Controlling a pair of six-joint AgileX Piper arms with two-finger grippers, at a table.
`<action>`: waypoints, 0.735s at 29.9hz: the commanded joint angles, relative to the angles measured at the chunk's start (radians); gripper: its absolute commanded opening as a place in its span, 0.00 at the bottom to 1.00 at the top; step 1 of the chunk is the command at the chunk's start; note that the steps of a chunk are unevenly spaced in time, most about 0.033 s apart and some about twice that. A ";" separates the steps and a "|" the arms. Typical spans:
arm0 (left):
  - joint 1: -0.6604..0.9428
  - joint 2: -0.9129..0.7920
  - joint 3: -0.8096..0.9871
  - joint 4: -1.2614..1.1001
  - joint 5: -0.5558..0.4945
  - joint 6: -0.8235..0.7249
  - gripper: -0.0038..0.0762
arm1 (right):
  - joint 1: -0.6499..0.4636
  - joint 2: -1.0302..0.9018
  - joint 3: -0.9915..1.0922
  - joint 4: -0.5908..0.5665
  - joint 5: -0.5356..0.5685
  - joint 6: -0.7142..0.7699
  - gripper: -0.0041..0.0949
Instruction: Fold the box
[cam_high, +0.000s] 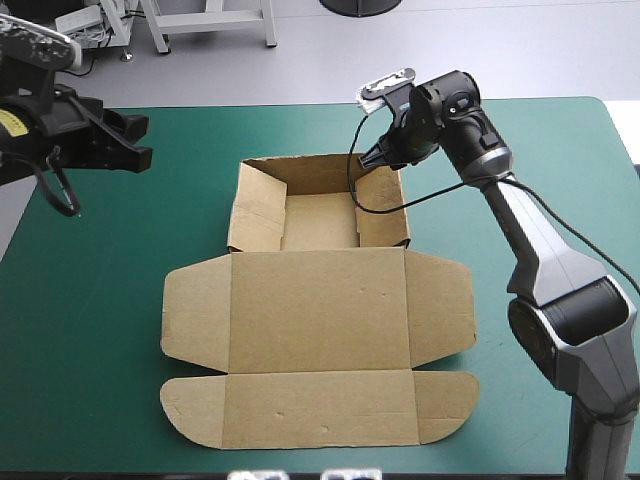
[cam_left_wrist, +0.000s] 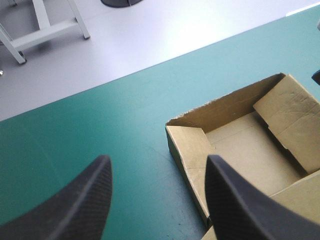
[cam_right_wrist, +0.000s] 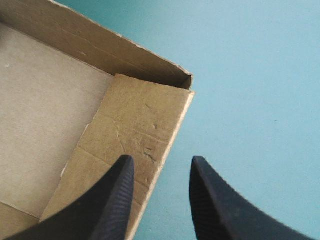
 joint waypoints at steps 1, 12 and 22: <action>-0.005 -0.077 -0.026 -0.011 0.031 -0.010 0.52 | -0.007 -0.116 -0.036 -0.019 0.006 0.019 0.39; -0.005 -0.285 0.216 0.044 0.031 -0.005 0.43 | -0.009 -0.250 -0.036 -0.016 0.006 0.032 0.39; -0.005 -0.648 0.617 0.064 -0.103 -0.002 0.39 | -0.009 -0.217 0.097 -0.003 0.006 0.037 0.39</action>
